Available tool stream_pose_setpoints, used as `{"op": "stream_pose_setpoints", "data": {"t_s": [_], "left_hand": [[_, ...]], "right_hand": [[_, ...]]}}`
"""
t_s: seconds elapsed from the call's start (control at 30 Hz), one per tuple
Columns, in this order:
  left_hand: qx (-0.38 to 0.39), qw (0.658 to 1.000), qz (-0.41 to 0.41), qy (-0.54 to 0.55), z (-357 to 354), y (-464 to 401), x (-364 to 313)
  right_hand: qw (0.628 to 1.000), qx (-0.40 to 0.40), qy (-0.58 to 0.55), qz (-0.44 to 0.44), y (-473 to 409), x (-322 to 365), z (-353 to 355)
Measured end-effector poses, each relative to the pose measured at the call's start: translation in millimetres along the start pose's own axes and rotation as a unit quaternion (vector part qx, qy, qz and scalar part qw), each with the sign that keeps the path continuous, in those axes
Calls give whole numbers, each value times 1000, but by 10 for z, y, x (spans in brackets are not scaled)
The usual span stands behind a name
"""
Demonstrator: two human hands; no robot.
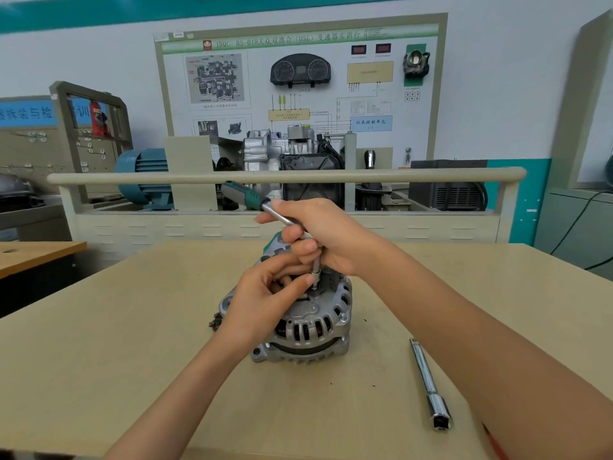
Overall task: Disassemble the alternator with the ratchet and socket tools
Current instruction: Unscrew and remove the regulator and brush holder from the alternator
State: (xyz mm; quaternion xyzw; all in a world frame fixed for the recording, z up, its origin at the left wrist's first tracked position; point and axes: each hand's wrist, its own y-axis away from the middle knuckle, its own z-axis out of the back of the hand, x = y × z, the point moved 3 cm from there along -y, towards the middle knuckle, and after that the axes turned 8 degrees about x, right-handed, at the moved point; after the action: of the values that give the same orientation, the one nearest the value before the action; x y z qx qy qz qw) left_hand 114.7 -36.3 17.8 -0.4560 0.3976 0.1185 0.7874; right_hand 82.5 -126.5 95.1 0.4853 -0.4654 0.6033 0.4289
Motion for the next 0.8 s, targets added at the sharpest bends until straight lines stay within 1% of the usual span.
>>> {"op": "stream_pose_setpoints", "data": {"t_s": [0.1,0.2,0.27,0.33,0.43,0.47,0.5,0.53,0.57,0.6,0.63,0.67,0.7,0.73,0.77,0.8], "left_hand": [[3,1000,4,4,-3,2,2],[-6,1000,8,22,-7,9,10],[-2,999,13,33,-11,8,13],[7,999,22,39,-14,6,14],[10,998,36,51,-22,-8,4],[6,997,40,59,-24,-8,3],[0,997,39,63,-25,-9,-2],[-5,998,33,61,-22,-3,-8],[-8,998,21,54,-24,1,-23],[-7,999,9,43,-27,10,-43],[-4,999,-2,35,-32,18,-63],[-2,1000,-12,26,-39,30,-84],[-5,1000,-22,14,-42,38,-99],[-8,1000,-30,2,-45,46,-106],[-9,999,-33,-5,-45,47,-102],[-10,999,-32,-7,-44,46,-102]], "right_hand": [[1000,1,-17,19,11,-26,11],[999,14,15,33,4,-39,-30],[999,28,38,24,-16,-37,-62],[997,61,43,-4,-25,-18,-84],[986,151,31,-62,6,18,-107],[982,171,30,-74,23,32,-112],[981,176,30,-77,36,39,-119],[984,159,32,-71,42,45,-127],[991,120,32,-53,39,42,-136],[998,52,34,-19,33,27,-150],[998,-38,33,28,42,-6,-173],[986,-139,30,83,77,-61,-190],[959,-243,26,140,131,-125,-203],[927,-323,11,190,188,-176,-225],[903,-367,-19,222,231,-204,-251],[893,-380,-59,233,249,-205,-257]]}}
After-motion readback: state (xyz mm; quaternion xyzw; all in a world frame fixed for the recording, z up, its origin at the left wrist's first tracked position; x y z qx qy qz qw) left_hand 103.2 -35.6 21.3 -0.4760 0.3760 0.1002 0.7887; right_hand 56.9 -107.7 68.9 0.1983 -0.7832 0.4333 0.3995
